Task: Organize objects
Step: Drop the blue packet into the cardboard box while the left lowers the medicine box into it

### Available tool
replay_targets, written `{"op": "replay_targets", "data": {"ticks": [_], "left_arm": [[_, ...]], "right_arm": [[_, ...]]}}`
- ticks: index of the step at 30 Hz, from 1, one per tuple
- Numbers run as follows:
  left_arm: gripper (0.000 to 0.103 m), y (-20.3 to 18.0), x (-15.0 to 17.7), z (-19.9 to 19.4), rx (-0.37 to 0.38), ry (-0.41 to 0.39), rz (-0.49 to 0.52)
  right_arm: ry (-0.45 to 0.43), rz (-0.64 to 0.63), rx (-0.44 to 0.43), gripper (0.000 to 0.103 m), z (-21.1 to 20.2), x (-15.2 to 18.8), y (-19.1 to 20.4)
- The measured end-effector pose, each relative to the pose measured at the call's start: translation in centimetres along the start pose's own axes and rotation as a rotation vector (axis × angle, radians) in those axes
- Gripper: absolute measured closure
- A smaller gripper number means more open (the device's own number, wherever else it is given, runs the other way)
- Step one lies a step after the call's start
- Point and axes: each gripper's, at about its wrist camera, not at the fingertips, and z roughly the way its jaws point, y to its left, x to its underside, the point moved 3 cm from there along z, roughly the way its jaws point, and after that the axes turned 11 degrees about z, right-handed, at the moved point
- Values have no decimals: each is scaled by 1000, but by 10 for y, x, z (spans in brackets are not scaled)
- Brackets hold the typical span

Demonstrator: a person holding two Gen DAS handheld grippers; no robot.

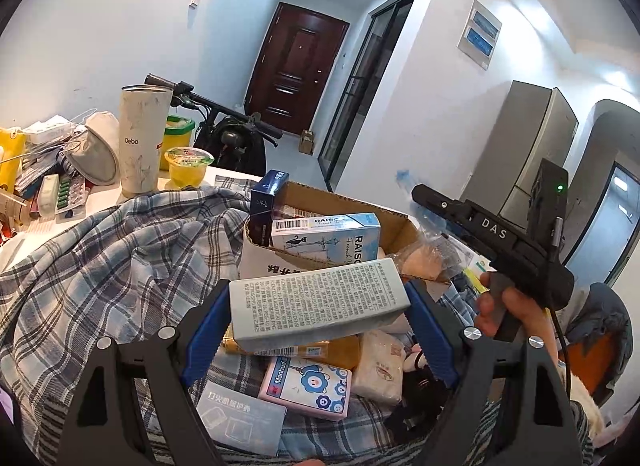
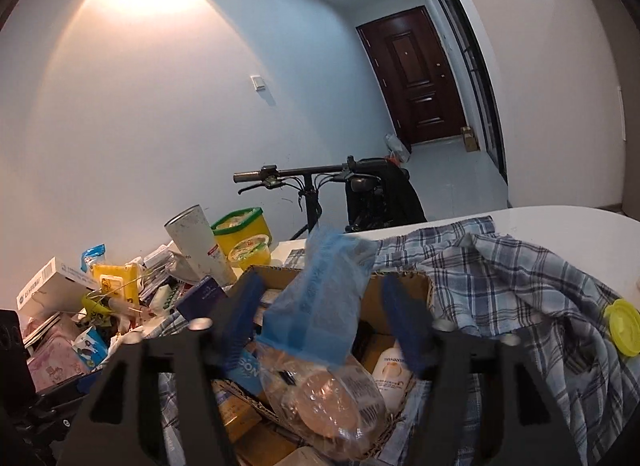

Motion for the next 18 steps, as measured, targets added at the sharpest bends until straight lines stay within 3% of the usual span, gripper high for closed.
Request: {"op": "replay_targets", "data": {"ticks": [2,5,11,18], "left_arm": [[17,-1,0,-1,1,0,2],[17,-1,0,-1,-1,-2,7],[17,-1,0,-2,6,-4,3],[17,3,-3,-8,9,-25,-15]], "right_arm": [[-4,16,-13,20,-4,0,-2],[-29,75,-31,1,-16,-3,-8],[-94,179,-67,0,-44,-10,-20],[-63,264,-38,0,-40,-9,-35]]}}
